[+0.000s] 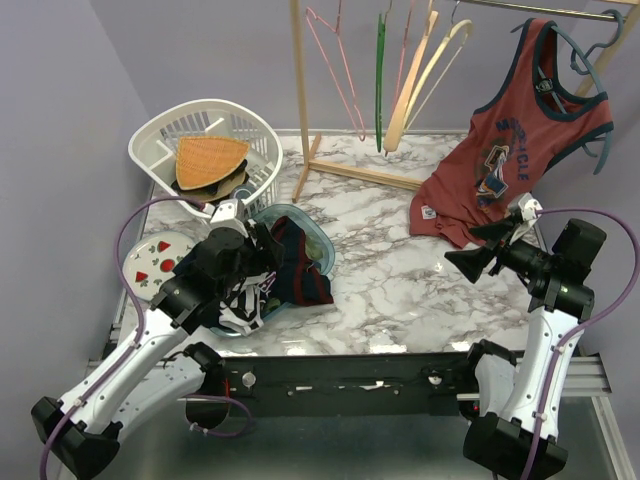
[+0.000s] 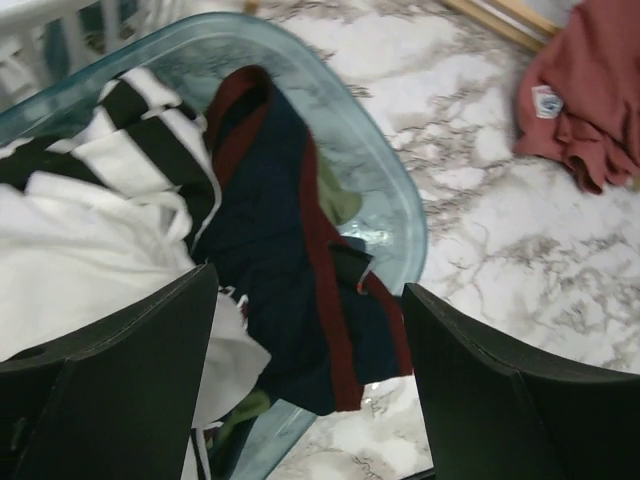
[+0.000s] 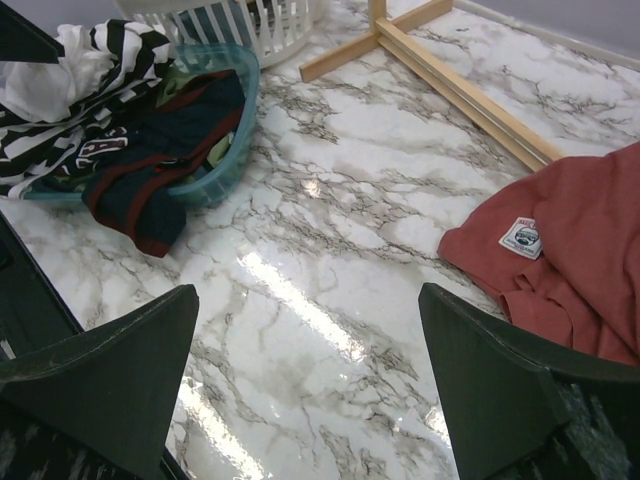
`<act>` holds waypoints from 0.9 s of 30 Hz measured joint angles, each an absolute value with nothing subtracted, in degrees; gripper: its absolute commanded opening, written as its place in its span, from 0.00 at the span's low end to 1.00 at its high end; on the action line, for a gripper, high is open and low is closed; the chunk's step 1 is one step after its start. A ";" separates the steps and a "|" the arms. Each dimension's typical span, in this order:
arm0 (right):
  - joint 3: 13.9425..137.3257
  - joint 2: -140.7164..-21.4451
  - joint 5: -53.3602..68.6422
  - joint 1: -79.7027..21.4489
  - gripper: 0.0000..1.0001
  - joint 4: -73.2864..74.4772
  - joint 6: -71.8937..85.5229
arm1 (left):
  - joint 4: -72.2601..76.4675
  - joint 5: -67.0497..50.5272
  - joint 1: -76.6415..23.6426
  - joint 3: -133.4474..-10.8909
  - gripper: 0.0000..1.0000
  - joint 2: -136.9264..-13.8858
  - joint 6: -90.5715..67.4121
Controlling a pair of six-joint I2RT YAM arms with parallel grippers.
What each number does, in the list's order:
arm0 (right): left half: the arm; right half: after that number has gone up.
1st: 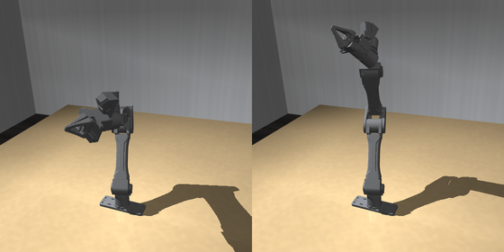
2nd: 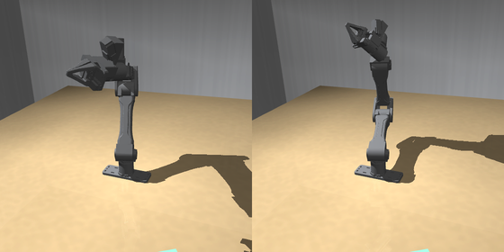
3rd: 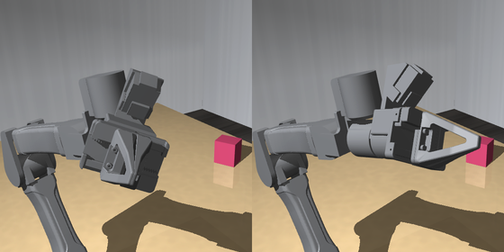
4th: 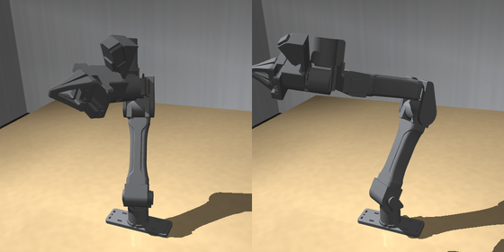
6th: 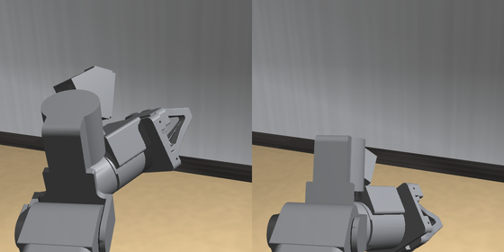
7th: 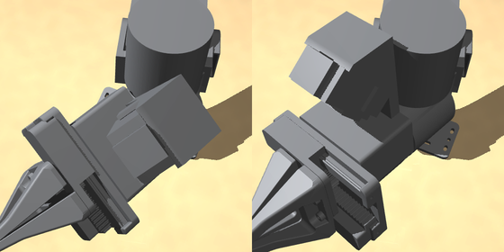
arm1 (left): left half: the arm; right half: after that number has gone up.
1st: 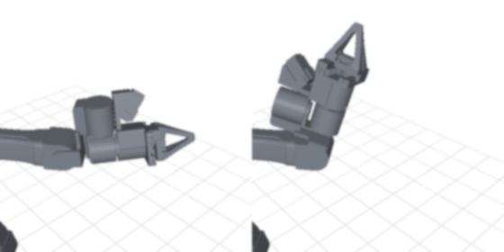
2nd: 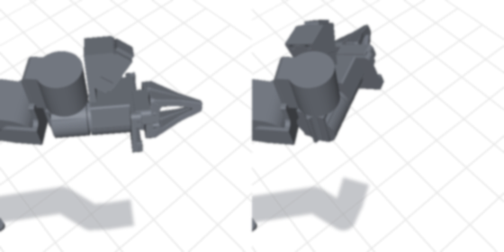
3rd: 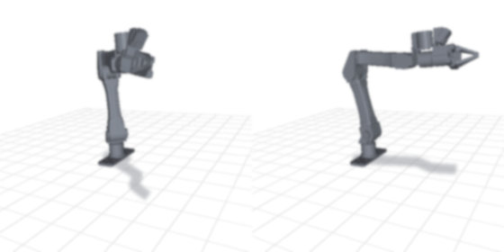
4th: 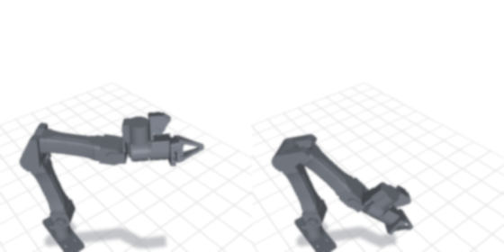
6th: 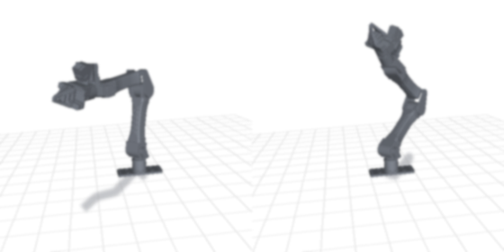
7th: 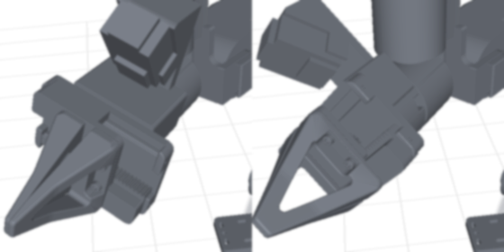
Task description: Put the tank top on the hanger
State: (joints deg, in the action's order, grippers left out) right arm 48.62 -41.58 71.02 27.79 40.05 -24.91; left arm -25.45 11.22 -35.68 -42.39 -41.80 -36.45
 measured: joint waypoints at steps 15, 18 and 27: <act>48.03 -41.58 70.19 27.68 1.00 39.97 -24.10 | -46.54 32.86 -35.68 -53.67 0.84 -46.81 -47.42; 47.94 -41.58 70.00 27.68 1.00 39.94 -24.05 | -48.66 33.85 -35.68 -53.39 0.81 -48.90 -48.86; 47.70 -41.58 69.84 27.68 1.00 39.92 -24.03 | -48.71 34.68 -35.68 -50.76 0.18 -55.92 -50.43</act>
State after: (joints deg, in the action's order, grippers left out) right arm 47.70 -41.58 69.84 27.68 39.92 -24.03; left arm -48.71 34.68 -35.68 -50.76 -55.92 -50.43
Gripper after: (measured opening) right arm 0.996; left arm 0.383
